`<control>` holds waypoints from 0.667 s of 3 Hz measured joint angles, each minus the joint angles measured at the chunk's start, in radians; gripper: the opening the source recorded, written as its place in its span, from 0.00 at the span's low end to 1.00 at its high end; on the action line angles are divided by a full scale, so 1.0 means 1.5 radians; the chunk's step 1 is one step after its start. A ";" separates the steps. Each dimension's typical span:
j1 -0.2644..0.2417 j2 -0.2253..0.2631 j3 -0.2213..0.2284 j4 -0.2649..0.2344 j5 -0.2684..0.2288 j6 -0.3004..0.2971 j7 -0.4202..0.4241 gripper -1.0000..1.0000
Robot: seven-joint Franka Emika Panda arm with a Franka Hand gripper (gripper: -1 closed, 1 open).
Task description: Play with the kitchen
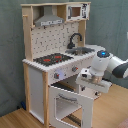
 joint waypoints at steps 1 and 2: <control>0.000 0.025 0.017 0.001 -0.032 -0.060 0.040 1.00; 0.000 0.037 0.032 0.001 -0.056 -0.121 0.073 1.00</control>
